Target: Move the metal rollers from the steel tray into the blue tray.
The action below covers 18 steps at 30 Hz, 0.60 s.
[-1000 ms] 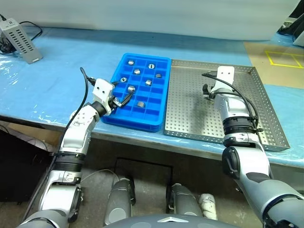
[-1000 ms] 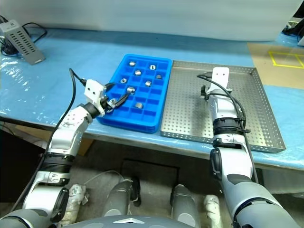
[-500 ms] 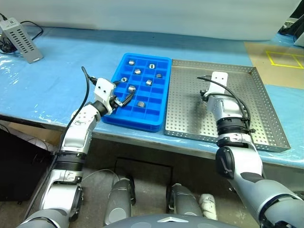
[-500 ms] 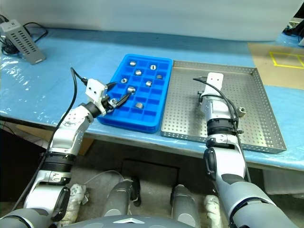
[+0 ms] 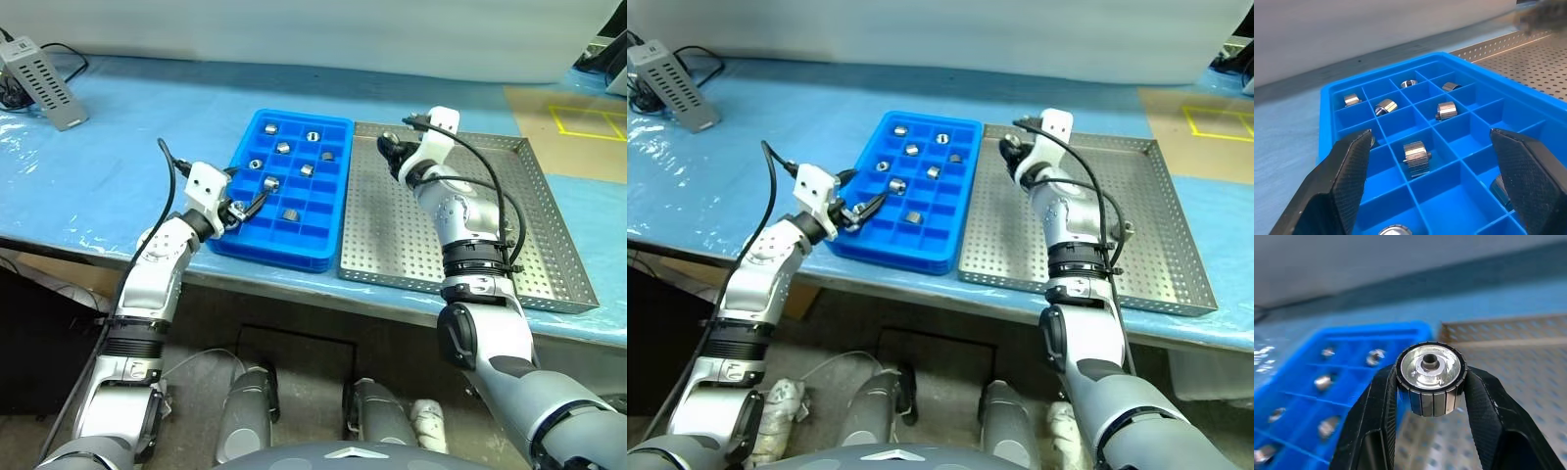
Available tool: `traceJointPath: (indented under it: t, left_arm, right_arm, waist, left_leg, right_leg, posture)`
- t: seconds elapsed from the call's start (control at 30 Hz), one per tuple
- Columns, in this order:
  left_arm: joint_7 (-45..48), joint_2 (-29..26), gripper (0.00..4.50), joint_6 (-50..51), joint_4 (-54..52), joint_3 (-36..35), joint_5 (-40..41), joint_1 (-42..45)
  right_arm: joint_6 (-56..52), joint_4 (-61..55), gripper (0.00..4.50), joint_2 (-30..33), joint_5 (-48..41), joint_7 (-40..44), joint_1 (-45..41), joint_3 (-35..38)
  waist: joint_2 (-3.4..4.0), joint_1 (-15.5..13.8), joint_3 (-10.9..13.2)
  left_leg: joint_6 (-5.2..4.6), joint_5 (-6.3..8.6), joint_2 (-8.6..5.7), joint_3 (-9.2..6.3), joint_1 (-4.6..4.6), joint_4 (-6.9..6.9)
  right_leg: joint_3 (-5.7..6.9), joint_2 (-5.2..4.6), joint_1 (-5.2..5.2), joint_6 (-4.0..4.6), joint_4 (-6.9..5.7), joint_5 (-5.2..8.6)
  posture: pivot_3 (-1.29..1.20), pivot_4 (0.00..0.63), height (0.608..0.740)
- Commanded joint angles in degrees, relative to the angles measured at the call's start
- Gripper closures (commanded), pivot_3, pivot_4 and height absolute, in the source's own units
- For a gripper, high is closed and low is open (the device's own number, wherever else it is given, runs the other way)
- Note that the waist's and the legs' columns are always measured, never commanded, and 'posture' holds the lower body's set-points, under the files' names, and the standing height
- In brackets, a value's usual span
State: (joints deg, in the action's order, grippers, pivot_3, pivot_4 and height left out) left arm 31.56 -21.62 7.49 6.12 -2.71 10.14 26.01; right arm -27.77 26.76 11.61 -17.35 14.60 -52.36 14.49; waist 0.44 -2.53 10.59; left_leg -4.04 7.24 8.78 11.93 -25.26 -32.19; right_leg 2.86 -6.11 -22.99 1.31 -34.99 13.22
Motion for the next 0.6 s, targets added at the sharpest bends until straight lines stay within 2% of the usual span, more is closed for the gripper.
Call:
traceJointPath:
  t: [0.03, 0.6]
  left_arm:
    - [-0.53, -1.52, 0.43, -1.02, -0.82, -2.31, 0.45, 0.27]
    - [-0.59, -2.49, 0.43, -1.8, 0.17, -2.56, -0.04, -0.23]
  right_arm:
    - [2.58, -4.91, 2.9, 1.35, 0.48, 6.99, 0.94, -4.73]
    - [-6.39, -7.42, 2.9, 0.07, 1.79, 14.66, 3.51, -15.76]
  waist:
    - [0.0, -0.17, 0.0]
    - [0.0, -0.17, 0.0]
  left_leg:
    - [0.02, -0.01, 0.0, 0.0, 0.0, 0.0]
    - [0.02, -0.01, 0.0, 0.0, -0.02, 0.0]
  right_leg:
    - [0.02, 0.0, 0.01, 0.0, 0.0, 0.0]
    - [0.01, -0.01, 0.0, 0.02, 0.01, 0.0]
  posture:
    - [-0.06, 0.15, 0.74]
    - [-0.04, 0.15, 0.74]
